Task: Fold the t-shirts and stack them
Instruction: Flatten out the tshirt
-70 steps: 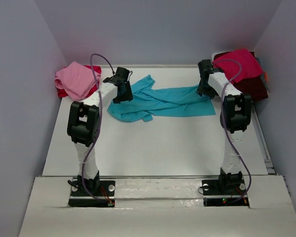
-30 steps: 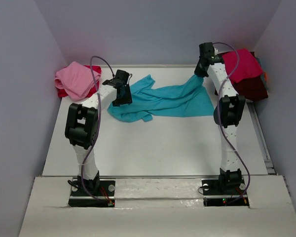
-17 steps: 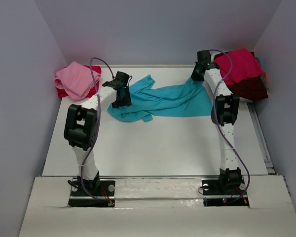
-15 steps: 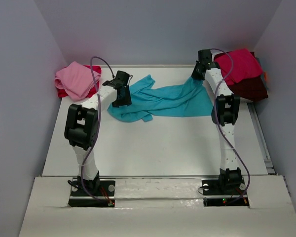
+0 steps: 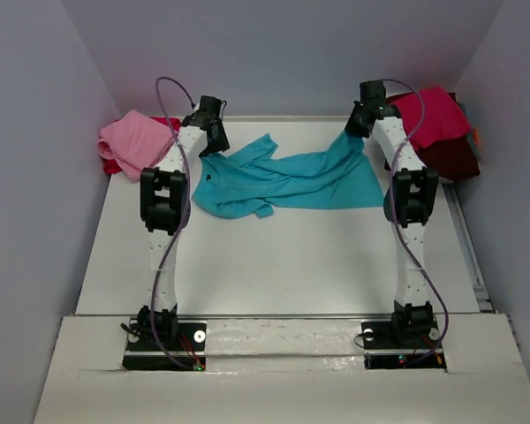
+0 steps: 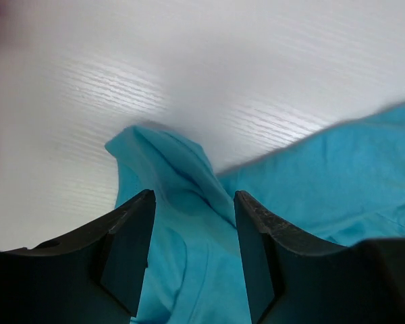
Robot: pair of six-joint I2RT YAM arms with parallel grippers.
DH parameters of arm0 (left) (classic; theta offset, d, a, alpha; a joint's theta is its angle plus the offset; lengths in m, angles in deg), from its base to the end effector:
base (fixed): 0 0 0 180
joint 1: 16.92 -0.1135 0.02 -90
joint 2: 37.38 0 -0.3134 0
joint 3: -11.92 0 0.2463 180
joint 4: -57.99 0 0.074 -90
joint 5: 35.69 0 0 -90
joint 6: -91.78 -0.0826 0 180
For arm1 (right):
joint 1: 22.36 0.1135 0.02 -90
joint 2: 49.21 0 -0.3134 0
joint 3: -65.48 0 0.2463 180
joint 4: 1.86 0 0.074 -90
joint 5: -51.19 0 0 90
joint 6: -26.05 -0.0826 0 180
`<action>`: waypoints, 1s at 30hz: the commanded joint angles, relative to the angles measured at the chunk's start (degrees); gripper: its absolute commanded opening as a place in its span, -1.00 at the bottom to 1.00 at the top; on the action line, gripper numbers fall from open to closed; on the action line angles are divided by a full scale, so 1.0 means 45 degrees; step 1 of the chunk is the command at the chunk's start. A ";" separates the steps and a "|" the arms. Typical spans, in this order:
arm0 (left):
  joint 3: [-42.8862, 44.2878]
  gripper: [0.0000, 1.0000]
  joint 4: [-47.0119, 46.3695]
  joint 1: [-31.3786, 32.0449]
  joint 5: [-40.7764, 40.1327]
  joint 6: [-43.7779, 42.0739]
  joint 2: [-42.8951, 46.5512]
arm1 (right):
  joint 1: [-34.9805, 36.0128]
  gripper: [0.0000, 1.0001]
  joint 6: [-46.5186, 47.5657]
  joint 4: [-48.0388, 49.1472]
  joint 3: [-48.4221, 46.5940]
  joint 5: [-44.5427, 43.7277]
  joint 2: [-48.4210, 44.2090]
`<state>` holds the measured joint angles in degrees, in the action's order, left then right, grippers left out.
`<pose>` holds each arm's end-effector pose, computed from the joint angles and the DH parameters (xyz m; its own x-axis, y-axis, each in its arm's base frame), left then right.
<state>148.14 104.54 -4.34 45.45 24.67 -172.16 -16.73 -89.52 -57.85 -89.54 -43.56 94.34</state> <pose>0.5852 -0.1176 0.2319 -0.6794 -0.2422 -0.6926 -0.1684 0.9702 -0.1740 0.6226 0.0545 0.2391 -0.6463 0.3685 -0.6682 0.2660 0.9295 0.2554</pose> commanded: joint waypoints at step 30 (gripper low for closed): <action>0.2392 0.27 -0.0999 -0.1252 0.2748 -0.0477 -0.1864 | -0.0040 -0.86 0.0446 -0.0301 0.0222 0.0197 -0.0786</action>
<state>157.17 99.77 -9.10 57.12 24.06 -180.20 -16.73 -88.58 -59.07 -87.20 -42.69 94.08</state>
